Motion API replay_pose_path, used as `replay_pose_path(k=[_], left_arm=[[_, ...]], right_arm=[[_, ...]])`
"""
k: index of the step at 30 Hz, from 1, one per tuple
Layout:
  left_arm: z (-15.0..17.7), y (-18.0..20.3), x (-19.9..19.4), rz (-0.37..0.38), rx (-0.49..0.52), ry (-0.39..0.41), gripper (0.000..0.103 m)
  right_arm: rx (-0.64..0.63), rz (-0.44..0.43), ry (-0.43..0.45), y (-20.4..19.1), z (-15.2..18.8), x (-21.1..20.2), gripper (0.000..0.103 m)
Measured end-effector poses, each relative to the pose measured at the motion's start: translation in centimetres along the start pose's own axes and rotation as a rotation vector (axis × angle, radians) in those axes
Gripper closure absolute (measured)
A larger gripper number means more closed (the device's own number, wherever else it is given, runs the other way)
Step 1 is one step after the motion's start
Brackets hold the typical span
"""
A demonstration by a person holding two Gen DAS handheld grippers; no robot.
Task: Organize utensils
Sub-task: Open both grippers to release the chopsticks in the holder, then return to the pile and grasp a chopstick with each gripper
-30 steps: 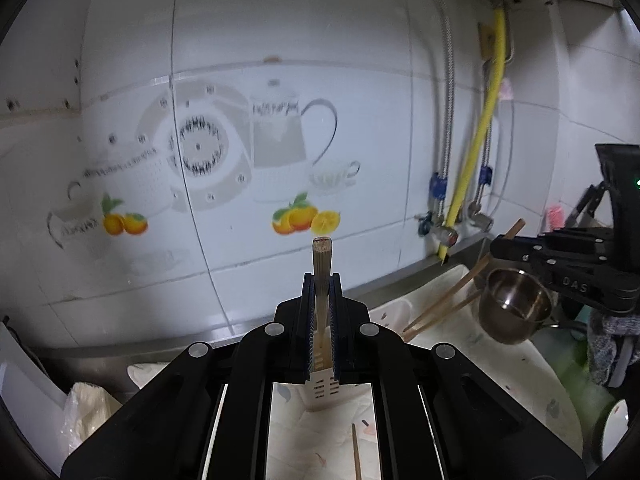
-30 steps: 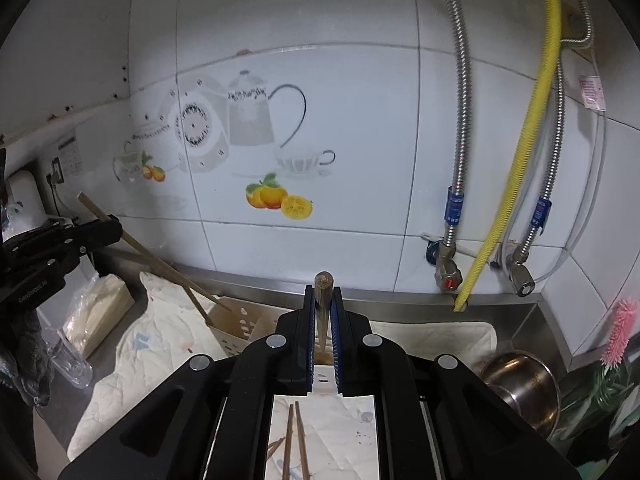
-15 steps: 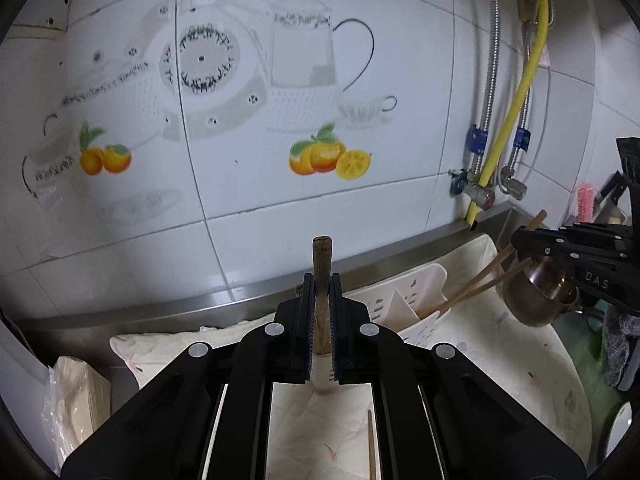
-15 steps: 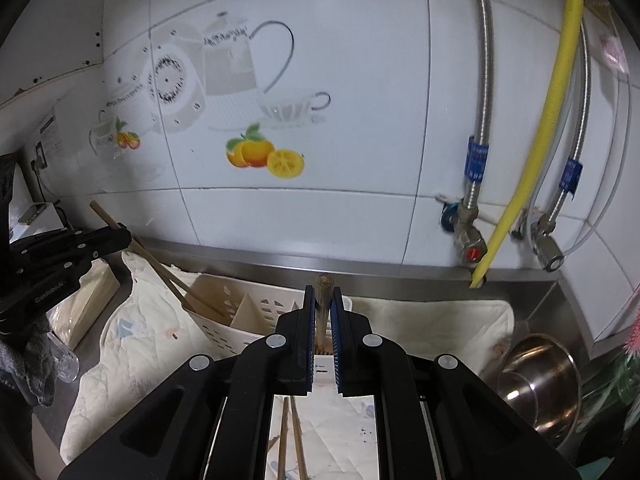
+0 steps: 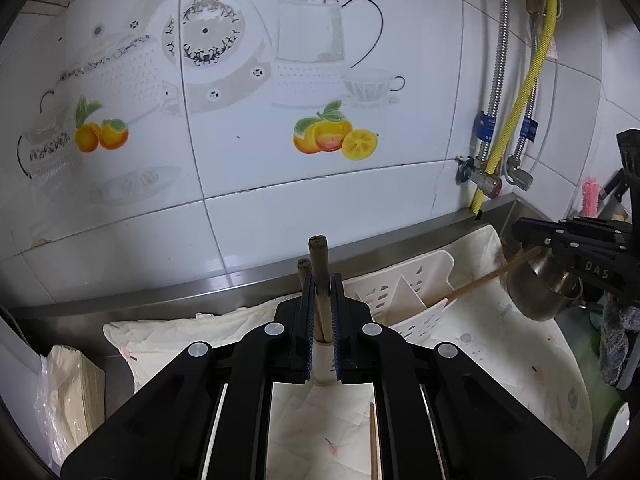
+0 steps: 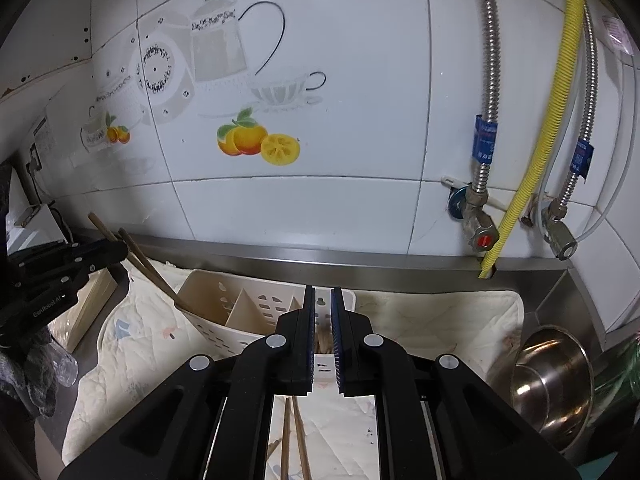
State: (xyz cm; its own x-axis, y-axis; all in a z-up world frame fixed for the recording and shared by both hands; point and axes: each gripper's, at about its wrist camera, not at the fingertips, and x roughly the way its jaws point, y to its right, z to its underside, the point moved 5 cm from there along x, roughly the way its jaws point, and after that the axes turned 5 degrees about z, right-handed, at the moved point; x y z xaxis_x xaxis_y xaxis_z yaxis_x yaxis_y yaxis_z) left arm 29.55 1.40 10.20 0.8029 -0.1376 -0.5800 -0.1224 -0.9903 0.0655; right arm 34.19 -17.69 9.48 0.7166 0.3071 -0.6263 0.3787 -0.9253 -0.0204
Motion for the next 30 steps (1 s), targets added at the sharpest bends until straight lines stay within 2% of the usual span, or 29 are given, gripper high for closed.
replay_pose_path(k=[3,4,5,6,8,11,12,13,15,25,30], left_arm=[[0.0,-0.1,-0.4,0.008,-0.011,0.007,0.094],[0.1,-0.1,-0.6,0.012,-0.014,0.010,0.091],[0.1,-0.1,-0.8,0.010,-0.016,0.013,0.085],[0.2,-0.2,-1.0,0.007,-0.017,0.016,0.083],[0.4,-0.2,-1.5,0.003,-0.025,0.022,0.082],[1.1,-0.3,-2.7,0.008,-0.044,0.034,0.080],[1.3,-0.4,-3.1,0.008,-0.049,0.037,0.078],[1.8,-0.4,-3.7,0.007,-0.058,0.043,0.070],[2.5,-0.5,-4.6,0.007,-0.067,0.052,0.067],[9.0,-0.3,-8.8,0.027,-0.109,0.067,0.060],[12.8,-0.2,-9.1,0.015,-0.114,0.039,0.056]], right_arm=[[0.006,0.001,0.020,0.2,-0.3,-0.8,0.093],[0.007,0.002,0.025,0.3,-0.4,-1.1,0.091],[0.010,0.004,0.033,0.3,-0.4,-1.4,0.088],[0.013,0.004,0.041,0.4,-0.5,-1.8,0.085],[0.018,0.003,0.058,0.4,-0.4,-2.6,0.083],[0.026,-0.001,0.085,0.3,0.1,-4.1,0.073],[0.027,-0.003,0.093,0.2,0.4,-4.5,0.073],[0.028,-0.006,0.101,0.1,0.7,-5.0,0.072],[0.035,-0.016,0.114,-0.1,1.7,-5.9,0.067],[0.049,-0.036,0.102,-1.5,8.8,-7.9,0.066],[0.084,-0.064,0.072,-1.9,13.3,-8.0,0.066]])
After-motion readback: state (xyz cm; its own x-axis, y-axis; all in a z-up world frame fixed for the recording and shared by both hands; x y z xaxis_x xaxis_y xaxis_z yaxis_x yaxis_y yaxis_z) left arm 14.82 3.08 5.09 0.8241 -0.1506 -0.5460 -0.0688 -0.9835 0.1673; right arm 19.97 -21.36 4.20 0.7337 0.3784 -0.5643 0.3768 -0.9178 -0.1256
